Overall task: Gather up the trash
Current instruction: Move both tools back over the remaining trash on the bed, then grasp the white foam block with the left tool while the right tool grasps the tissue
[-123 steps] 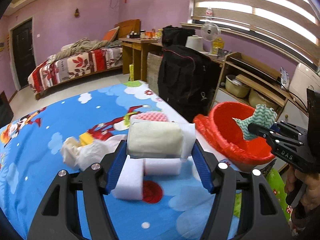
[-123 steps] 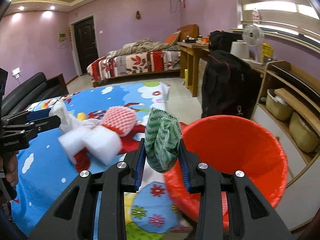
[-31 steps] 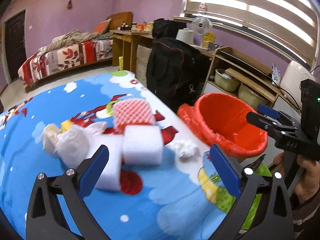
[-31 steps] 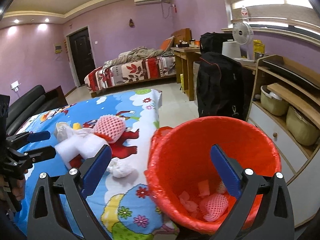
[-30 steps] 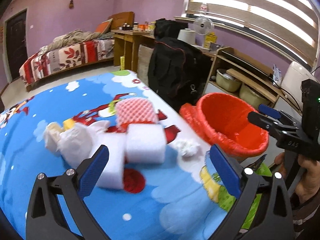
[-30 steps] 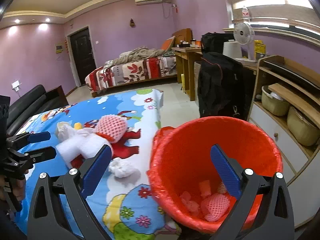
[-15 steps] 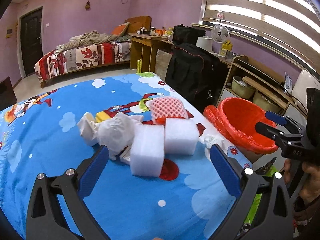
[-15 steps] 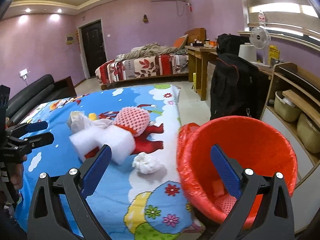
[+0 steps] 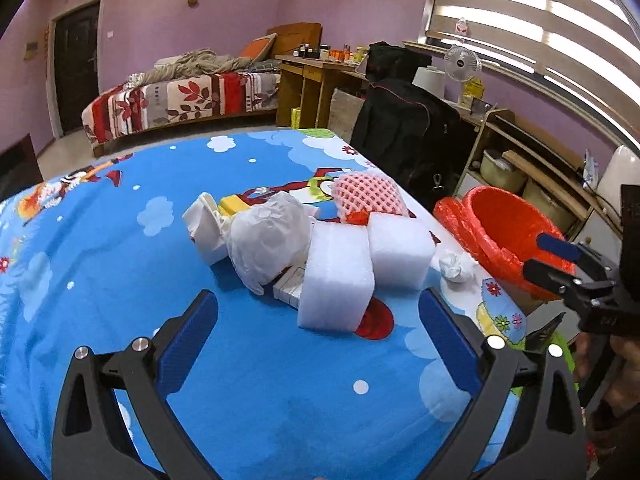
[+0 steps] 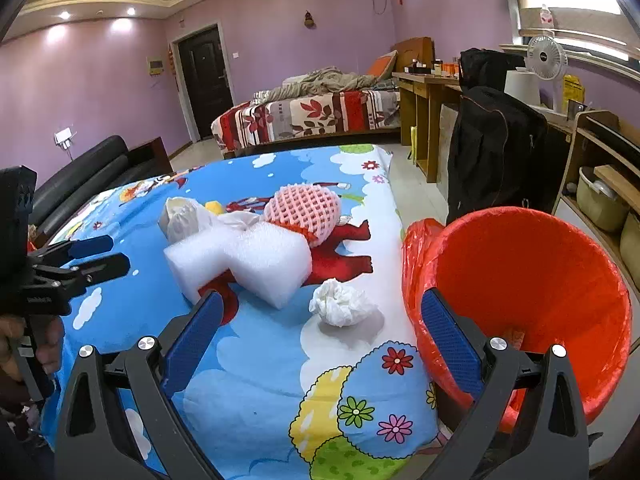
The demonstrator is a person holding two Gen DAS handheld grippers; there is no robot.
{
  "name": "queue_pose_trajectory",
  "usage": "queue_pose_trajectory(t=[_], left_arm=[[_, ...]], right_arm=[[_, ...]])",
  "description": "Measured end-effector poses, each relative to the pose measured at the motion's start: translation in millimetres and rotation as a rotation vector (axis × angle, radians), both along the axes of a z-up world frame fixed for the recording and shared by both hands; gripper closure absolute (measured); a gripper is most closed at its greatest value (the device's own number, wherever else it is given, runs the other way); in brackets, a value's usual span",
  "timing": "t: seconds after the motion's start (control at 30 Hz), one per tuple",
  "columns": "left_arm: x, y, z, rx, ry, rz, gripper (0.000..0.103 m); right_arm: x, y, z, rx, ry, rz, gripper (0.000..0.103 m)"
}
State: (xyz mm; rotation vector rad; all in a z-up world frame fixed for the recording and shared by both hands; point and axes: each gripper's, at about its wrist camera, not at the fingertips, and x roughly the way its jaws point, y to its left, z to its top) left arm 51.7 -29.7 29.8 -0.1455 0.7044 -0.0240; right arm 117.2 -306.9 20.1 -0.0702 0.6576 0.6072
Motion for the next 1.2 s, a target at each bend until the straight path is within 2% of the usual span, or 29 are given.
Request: queue_pose_trajectory(t=[0.03,0.1,0.23,0.37,0.83,0.9,1.0,1.13,1.2], left_arm=[[0.2,-0.3,-1.7,-0.004,0.004,-0.005,0.006],[3.0,-3.5,-6.7,0.005,0.028,-0.017,0.017],[6.8,-9.5,-16.8,0.004,0.055,-0.036,0.019],[14.1,-9.1,-24.2,0.008,0.079,-0.037,0.028],[45.1,-20.8,-42.3,0.075,0.134,-0.035,0.029],[51.5,-18.9,-46.5,0.074,0.155,-0.028,0.043],[59.3,-17.0,-48.3,0.062,0.167,-0.034,0.052],[63.1,-18.7,-46.7,0.065,0.164,-0.036,0.053],[65.2,-20.4,-46.3,0.065,0.165,-0.039,0.053]], right_arm=[[0.3,1.0,-1.5,0.0,0.005,0.001,0.008],[0.0,2.7,-4.6,0.002,0.014,0.009,0.008],[1.2,8.3,-11.4,-0.029,0.019,0.01,0.008],[3.9,11.8,-16.3,-0.038,0.033,0.013,0.008],[20.0,31.1,-29.9,-0.101,0.041,0.015,0.008],[24.4,34.3,-31.9,-0.115,0.038,0.017,0.008],[30.7,38.5,-35.9,-0.134,0.039,0.014,0.008],[40.1,42.7,-42.4,-0.154,0.052,0.008,0.009],[43.2,44.5,-45.1,-0.161,0.06,0.006,0.016]])
